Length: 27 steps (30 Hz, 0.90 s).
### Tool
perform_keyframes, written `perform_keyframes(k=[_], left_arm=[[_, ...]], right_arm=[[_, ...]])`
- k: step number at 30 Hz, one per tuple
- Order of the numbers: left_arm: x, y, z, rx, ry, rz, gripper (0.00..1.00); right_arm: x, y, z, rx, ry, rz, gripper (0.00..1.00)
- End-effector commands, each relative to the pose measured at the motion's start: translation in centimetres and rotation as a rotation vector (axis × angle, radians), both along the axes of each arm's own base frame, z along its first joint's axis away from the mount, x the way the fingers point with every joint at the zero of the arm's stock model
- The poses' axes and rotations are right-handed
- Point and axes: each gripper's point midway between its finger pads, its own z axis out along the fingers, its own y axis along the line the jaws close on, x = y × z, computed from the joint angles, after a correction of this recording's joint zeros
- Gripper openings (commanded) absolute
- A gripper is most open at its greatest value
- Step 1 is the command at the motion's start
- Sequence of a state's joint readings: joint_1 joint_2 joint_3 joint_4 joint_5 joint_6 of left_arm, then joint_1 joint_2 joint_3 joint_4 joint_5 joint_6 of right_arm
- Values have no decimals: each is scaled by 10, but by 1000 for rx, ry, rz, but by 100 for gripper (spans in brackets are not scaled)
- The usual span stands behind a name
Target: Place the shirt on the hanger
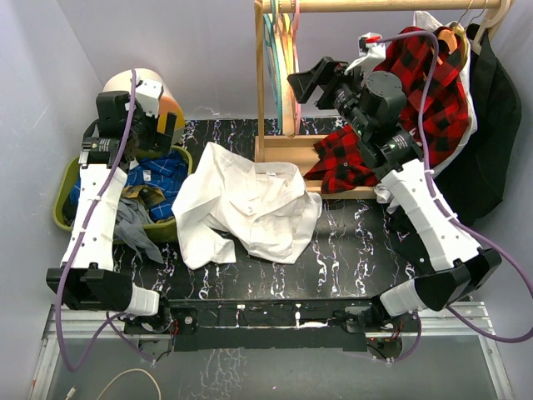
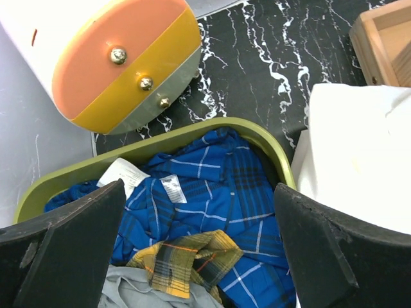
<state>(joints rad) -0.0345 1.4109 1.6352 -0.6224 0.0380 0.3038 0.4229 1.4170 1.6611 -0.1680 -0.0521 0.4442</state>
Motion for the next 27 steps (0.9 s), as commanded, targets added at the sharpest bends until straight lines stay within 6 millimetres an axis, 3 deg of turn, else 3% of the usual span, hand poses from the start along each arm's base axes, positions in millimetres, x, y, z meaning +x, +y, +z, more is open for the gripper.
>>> perform_keyframes(k=[1,5,15,27], left_arm=[[-24,-8,10,-27,-13,-52,97],[-27,-7,6,-19,-12,-52,97],[-31,-5,7,-10,-21,-49,97],[-32,0,3,16,-17,-36,97]], right_arm=[[-5,8,37,23,-58,3,88],[2,16,31,2,-17,-23,86],[13,-3,5,-54,35,-153,75],[14,-11,-4,-73,38,-197,53]])
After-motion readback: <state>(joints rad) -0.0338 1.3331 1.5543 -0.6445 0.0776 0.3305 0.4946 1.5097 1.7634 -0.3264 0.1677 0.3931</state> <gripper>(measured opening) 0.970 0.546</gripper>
